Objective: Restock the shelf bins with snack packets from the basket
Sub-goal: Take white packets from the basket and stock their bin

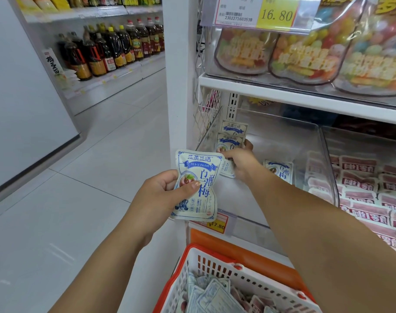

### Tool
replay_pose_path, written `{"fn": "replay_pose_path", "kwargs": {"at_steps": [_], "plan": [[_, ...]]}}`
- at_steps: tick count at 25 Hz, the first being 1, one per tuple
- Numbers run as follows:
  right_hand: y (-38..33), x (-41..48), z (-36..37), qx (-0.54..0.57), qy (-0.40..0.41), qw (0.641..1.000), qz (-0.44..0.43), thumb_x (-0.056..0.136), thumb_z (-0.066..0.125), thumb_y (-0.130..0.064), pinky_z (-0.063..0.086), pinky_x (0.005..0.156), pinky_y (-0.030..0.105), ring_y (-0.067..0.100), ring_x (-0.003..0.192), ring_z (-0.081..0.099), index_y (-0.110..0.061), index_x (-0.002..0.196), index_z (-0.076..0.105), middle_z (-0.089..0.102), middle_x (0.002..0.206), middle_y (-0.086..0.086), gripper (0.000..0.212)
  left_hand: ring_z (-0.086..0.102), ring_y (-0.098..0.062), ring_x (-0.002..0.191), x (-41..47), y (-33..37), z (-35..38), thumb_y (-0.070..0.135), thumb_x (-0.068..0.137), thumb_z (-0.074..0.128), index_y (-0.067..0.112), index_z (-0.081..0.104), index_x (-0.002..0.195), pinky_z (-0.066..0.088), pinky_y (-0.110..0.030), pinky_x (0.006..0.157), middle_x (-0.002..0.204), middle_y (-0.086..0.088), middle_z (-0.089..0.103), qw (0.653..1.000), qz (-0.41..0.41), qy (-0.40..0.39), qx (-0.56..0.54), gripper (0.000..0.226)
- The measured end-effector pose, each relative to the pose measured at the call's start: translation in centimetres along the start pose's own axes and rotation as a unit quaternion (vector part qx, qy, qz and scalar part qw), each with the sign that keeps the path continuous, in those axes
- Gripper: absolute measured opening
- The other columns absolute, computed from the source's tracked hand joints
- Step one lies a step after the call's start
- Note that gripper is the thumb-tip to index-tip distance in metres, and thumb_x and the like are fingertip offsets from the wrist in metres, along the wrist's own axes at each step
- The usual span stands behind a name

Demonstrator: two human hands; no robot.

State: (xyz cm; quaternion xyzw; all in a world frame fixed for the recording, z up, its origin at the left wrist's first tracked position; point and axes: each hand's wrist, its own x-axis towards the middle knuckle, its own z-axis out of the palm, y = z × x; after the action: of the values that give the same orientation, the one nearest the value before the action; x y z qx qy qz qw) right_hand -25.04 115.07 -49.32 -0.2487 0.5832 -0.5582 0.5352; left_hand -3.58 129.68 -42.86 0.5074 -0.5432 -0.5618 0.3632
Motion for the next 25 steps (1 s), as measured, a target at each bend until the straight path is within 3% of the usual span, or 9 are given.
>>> {"fn": "replay_pose_path", "kwargs": {"at_steps": [2, 4, 6, 8, 13, 16, 21, 23, 25], "plan": [[0.1, 0.8, 0.1, -0.044, 0.031, 0.998, -0.026, 0.074, 0.075, 0.007, 0.053, 0.093, 0.05, 0.03, 0.109, 0.063, -0.017, 0.135, 0.031, 0.058, 0.124, 0.01, 0.078, 0.074, -0.013, 0.084, 0.0, 0.1, 0.1, 0.028, 0.088, 0.066, 0.019, 0.068, 0.098, 0.056, -0.025, 0.063, 0.092, 0.006, 0.077, 1.0, 0.001, 0.004, -0.001, 0.013], [0.1, 1.4, -0.6, -0.233, 0.08, 0.968, -0.053, 0.071, 0.085, -0.028, 0.05, 0.098, 0.047, 0.029, 0.116, 0.056, -0.016, 0.127, 0.038, 0.058, 0.123, 0.006, 0.074, 0.074, -0.012, 0.084, 0.0, 0.2, 0.2, 0.028, 0.088, 0.066, 0.018, 0.068, 0.099, 0.057, -0.026, 0.065, 0.092, 0.007, 0.077, 1.0, 0.003, 0.007, 0.001, 0.014], [0.5, 1.5, -1.6, -0.37, 0.103, 0.922, -0.052, 0.065, 0.078, -0.06, 0.046, 0.101, 0.046, 0.029, 0.121, 0.049, -0.015, 0.127, 0.044, 0.056, 0.124, 0.006, 0.084, 0.074, -0.012, 0.085, 0.0, 0.2, 0.2, 0.029, 0.088, 0.066, 0.02, 0.068, 0.099, 0.057, -0.029, 0.068, 0.093, 0.008, 0.076, 1.0, 0.002, 0.011, 0.017, 0.015], [0.8, 1.3, -2.2, -0.377, 0.097, 0.92, -0.056, 0.064, 0.074, -0.069, 0.047, 0.1, 0.045, 0.029, 0.118, 0.052, -0.014, 0.125, 0.046, 0.058, 0.124, 0.007, 0.087, 0.074, -0.012, 0.086, -0.1, 0.3, 0.2, 0.03, 0.088, 0.066, 0.021, 0.069, 0.101, 0.058, -0.032, 0.071, 0.094, 0.008, 0.076, 1.0, 0.001, 0.014, 0.021, 0.016], [0.3, 1.5, -2.6, -0.329, 0.046, 0.943, -0.005, 0.052, 0.08, -0.051, 0.053, 0.091, 0.042, 0.028, 0.108, 0.058, -0.016, 0.129, 0.04, 0.055, 0.123, 0.007, 0.094, 0.073, -0.008, 0.082, -0.5, 2.2, 1.4, 0.028, 0.09, 0.065, 0.022, 0.068, 0.102, 0.057, -0.025, 0.065, 0.091, 0.009, 0.076, 0.999, 0.027, 0.021, 0.039, 0.013], [0.2, 2.1, -2.9, -0.368, 0.021, 0.929, -0.028, 0.062, 0.075, -0.037, 0.052, 0.07, 0.029, 0.028, 0.1, 0.061, -0.012, 0.123, 0.048, 0.061, 0.116, 0.007, 0.071, 0.071, -0.007, 0.087, 1.9, 3.9, 3.9, 0.027, 0.096, 0.058, 0.022, 0.063, 0.103, 0.055, -0.021, 0.065, 0.098, 0.009, 0.073, 0.995, 0.064, 0.027, 0.067, 0.01], [-0.3, 1.5, -3.9, -0.076, 0.005, 0.997, 0.029, 0.086, 0.061, -0.009, 0.056, 0.061, 0.027, 0.018, 0.072, 0.063, -0.011, 0.101, 0.067, 0.071, 0.083, 0.007, 0.017, 0.059, -0.032, 0.114, 11.0, 2.8, 7.9, 0.022, 0.101, 0.047, 0.002, 0.056, 0.124, 0.049, -0.038, 0.093, 0.124, -0.018, 0.061, 0.953, -0.067, -0.02, 0.296, 0.032], [-0.5, 1.0, -4.2, 0.045, -0.02, 0.997, 0.052, 0.091, 0.048, 0.004, 0.058, 0.066, 0.029, 0.019, 0.076, 0.066, -0.01, 0.097, 0.065, 0.071, 0.086, 0.009, 0.023, 0.056, -0.033, 0.12, 12.9, 1.5, 8.9, 0.013, 0.101, 0.046, -0.004, 0.053, 0.129, 0.048, -0.036, 0.091, 0.131, -0.02, 0.057, 0.933, -0.125, -0.039, 0.336, 0.034], [-0.4, 0.9, -4.4, 0.13, -0.005, 0.99, 0.059, 0.095, 0.044, -0.002, 0.057, 0.084, 0.037, 0.024, 0.085, 0.067, -0.01, 0.097, 0.063, 0.07, 0.097, 0.013, 0.021, 0.052, -0.033, 0.126, 14.4, 1.0, 9.7, 0.01, 0.101, 0.043, -0.004, 0.049, 0.134, 0.045, -0.035, 0.09, 0.137, -0.02, 0.053, 0.938, -0.126, -0.024, 0.323, 0.036]]}}
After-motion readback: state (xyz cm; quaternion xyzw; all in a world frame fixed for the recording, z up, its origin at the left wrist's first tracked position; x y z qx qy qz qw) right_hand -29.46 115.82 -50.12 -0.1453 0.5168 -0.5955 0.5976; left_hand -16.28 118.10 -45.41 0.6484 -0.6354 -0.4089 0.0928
